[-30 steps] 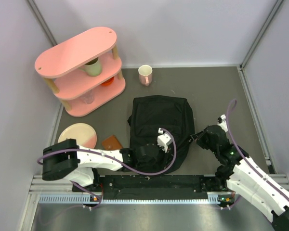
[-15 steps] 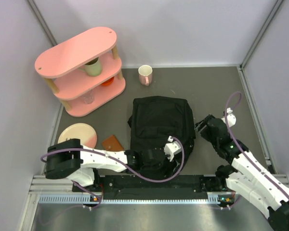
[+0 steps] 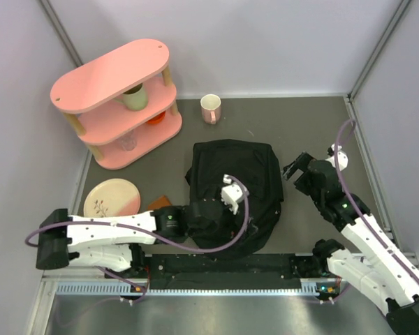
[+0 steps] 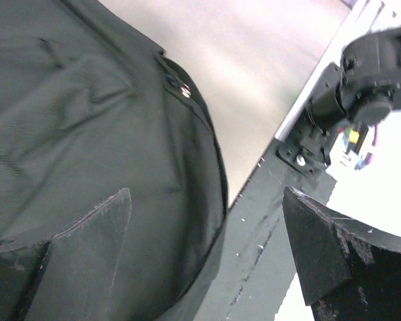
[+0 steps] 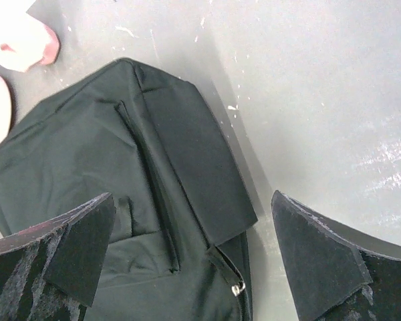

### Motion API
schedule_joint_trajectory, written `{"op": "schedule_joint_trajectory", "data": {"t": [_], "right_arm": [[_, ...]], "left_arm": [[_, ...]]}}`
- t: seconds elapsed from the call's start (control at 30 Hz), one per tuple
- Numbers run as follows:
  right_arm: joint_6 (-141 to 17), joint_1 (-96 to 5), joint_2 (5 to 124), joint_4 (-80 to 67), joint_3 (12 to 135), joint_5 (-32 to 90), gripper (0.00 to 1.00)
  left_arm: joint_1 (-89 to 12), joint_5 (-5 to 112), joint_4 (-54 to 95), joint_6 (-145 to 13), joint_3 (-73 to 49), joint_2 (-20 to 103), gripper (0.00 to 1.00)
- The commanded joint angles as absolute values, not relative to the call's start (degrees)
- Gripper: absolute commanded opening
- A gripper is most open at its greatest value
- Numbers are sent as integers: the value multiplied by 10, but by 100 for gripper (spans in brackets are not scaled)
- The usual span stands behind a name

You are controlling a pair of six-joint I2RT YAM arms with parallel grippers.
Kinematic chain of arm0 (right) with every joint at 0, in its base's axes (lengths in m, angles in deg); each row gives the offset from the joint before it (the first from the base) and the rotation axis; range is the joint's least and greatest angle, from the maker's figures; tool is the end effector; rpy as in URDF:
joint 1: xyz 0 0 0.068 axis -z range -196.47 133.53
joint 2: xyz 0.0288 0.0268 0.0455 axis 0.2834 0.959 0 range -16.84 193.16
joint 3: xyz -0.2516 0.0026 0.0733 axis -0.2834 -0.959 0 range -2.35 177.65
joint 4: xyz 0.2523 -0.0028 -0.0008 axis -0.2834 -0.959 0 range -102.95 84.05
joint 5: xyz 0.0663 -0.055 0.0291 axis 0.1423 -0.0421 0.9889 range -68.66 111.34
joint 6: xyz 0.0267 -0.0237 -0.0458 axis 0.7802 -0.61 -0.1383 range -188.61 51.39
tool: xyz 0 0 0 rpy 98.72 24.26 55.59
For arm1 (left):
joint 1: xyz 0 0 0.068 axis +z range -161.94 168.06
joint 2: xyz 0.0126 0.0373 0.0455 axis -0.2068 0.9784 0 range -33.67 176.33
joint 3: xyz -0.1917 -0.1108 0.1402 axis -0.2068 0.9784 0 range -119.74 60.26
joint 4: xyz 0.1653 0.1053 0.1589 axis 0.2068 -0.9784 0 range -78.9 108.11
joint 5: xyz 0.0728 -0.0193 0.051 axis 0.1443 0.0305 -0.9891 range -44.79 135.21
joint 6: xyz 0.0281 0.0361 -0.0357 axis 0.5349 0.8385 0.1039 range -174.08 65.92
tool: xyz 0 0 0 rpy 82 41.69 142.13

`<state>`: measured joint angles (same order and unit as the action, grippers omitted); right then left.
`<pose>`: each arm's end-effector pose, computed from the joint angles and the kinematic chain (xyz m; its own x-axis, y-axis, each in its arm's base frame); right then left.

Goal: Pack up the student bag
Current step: Unzip the student bag at the center of the board.

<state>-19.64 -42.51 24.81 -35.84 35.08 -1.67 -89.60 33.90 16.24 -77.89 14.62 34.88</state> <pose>0.1537 0.0569 0.2612 -0.4163 0.5695 -0.7088 0.3056 0.8218 0.4808 0.0661 -0.2638 0.2645 -0.4534 0.2197 -0.8638 0.8054 0.5162 -0.2914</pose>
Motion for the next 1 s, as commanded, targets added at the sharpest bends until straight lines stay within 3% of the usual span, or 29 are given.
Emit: {"op": "schedule_joint_trajectory", "data": {"t": [0.0,0.27,0.47,0.67,0.97], "right_arm": [[-232,-408,267,-368,410,-3,99],[-242,-384,325,-371,422,67,99],[-208,-382,356,-312,365,133,97],[-155,-381,336,-300,305,131,94],[-109,-380,168,-350,226,69,87]], "left_arm": [[-860,277,127,-774,139,291,99],[-703,344,123,-802,119,287,99],[-662,389,65,-787,-26,430,95],[-655,438,39,-819,-130,567,81],[-654,480,31,-865,-179,669,64]]}}
